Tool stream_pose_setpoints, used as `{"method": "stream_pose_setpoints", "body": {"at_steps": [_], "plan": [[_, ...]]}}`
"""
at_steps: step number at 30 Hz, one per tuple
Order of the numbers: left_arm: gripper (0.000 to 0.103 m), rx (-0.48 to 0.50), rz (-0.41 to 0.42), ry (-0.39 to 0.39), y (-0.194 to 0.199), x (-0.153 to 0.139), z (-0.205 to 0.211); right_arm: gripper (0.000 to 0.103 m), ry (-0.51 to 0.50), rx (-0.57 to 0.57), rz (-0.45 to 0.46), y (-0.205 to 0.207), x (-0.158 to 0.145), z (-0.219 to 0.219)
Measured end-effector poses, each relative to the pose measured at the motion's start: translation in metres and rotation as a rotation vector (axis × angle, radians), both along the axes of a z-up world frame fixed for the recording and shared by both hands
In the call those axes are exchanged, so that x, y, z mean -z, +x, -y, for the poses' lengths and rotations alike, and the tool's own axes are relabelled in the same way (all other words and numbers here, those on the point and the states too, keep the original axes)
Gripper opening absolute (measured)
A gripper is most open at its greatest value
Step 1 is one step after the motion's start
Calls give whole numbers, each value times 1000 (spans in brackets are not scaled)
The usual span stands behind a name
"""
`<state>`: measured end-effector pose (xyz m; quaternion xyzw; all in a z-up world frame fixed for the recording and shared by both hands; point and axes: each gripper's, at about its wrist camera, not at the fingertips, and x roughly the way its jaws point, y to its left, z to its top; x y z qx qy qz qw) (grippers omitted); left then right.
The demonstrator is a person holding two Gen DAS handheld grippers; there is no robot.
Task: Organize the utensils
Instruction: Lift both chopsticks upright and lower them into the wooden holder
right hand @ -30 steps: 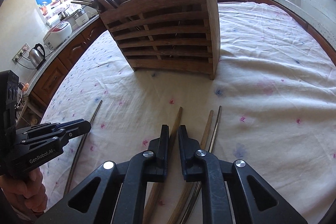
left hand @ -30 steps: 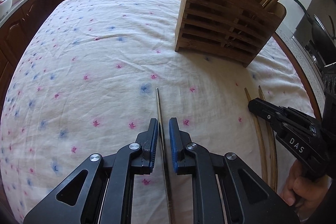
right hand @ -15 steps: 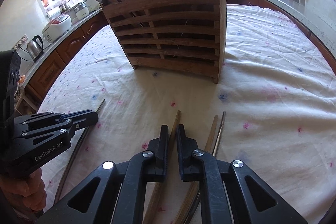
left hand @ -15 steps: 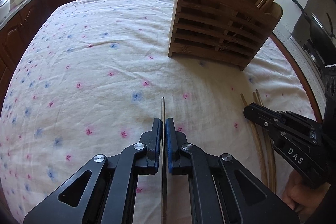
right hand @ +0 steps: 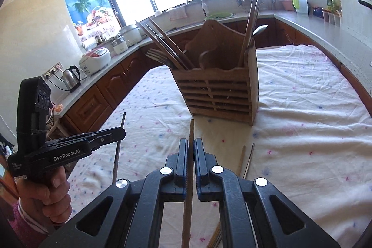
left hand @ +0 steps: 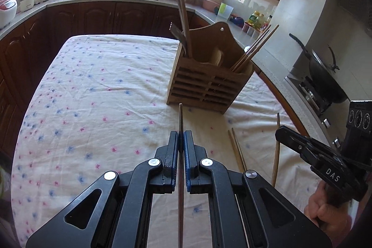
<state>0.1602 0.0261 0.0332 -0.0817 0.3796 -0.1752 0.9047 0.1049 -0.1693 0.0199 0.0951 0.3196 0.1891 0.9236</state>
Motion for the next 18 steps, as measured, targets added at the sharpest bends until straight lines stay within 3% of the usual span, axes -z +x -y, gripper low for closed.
{"method": "stream_pose_setpoints", "body": {"at_steps": [10, 18], "plan": [[4, 27, 93, -50, -22, -39, 1, 5, 61, 21, 129, -37, -49, 20], [4, 37, 144, -59, -24, -59, 7, 5, 92, 38, 184, -36, -70, 31]]}}
